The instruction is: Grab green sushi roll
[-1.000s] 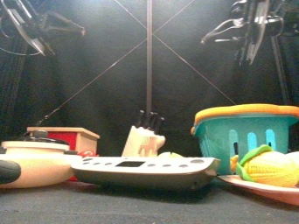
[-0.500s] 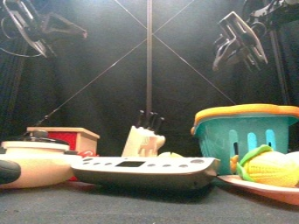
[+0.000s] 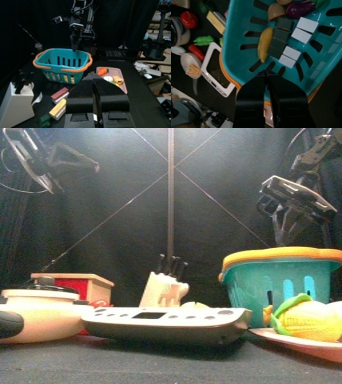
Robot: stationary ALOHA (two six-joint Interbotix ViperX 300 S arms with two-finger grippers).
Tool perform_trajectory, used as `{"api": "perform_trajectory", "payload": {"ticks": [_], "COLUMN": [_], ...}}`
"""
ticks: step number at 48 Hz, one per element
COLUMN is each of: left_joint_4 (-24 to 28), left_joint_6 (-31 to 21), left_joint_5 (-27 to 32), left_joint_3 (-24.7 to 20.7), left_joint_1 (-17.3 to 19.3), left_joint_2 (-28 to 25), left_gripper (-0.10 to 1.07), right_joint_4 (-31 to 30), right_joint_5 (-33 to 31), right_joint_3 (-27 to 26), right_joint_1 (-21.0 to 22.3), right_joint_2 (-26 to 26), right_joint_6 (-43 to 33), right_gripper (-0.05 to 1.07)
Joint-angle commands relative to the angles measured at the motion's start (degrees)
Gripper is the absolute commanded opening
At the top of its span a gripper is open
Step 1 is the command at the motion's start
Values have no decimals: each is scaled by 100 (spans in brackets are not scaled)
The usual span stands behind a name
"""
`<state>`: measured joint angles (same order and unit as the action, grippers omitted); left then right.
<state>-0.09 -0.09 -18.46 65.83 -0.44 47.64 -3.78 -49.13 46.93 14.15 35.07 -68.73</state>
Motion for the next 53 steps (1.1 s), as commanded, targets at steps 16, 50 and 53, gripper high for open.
{"api": "perform_trajectory", "payload": {"ticks": [16, 50, 53], "left_joint_4": [-18, -18, -18], "left_joint_6": [0, 0, 0], "left_joint_5": [-35, -9, -9], "left_joint_3": [0, 88, 105], "left_joint_1": [18, 141, 149], "left_joint_2": [0, -9, -9], "left_gripper": [25, 25, 25], "right_joint_4": [-475, -976, -967], "right_joint_5": [589, 703, 712], "right_joint_3": [-79, -387, -369], "right_joint_1": [-35, 220, 255], "right_joint_2": [-668, -2171, -2285], "right_joint_6": [-229, -193, -202], "right_gripper": [47, 83, 83]}}
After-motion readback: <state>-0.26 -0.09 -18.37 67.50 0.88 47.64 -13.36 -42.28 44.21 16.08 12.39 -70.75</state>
